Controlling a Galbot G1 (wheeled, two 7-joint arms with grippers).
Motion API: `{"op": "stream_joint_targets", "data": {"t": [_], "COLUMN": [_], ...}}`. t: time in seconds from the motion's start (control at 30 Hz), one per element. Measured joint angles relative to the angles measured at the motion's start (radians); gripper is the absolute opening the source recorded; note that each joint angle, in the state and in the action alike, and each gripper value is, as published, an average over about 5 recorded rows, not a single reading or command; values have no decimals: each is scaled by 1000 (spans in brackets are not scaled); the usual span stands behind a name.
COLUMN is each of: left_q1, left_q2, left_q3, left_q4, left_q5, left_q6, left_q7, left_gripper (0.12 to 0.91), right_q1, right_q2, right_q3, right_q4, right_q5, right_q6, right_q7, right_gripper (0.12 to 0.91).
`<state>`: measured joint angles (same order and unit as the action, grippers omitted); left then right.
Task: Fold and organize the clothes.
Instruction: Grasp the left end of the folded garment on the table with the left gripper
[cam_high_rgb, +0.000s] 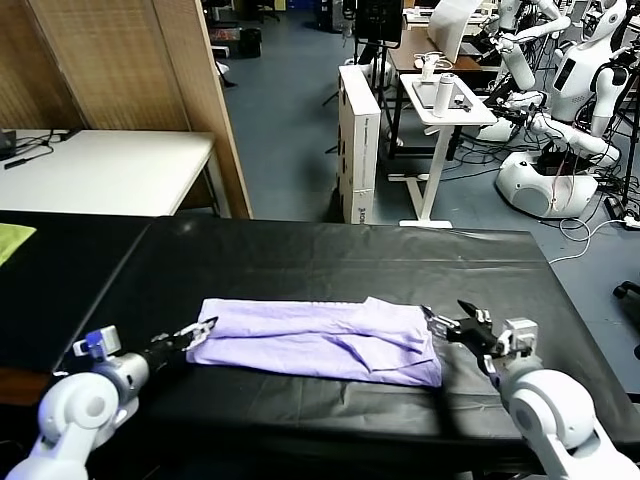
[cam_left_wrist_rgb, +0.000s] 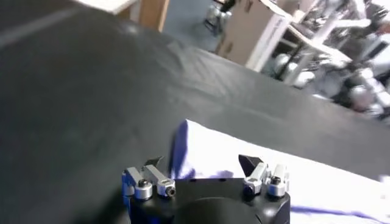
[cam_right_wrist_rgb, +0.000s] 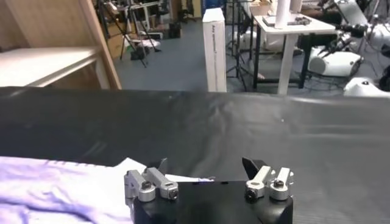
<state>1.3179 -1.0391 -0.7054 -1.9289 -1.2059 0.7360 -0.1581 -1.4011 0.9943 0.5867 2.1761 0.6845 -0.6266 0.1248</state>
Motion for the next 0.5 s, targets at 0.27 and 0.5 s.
{"op": "stream_joint_targets", "data": {"t": [0.27,0.5], "left_q1": [-12,-29], "left_q2": [-5,14], "left_q3": [-5,-9], "left_q4": [44,91], "left_q5": [-88,-101], "left_q6": [1,1], "left_q7": [21,48], "left_gripper": [907,907], "right_q1": [-43,-54], "right_q2": [5,15], "right_q3": [12,9], "right_q4": [21,16], "right_q5": [-6,-14], "right_q6": [0,0], "right_q7": [1,1], "right_gripper": [907,907]}}
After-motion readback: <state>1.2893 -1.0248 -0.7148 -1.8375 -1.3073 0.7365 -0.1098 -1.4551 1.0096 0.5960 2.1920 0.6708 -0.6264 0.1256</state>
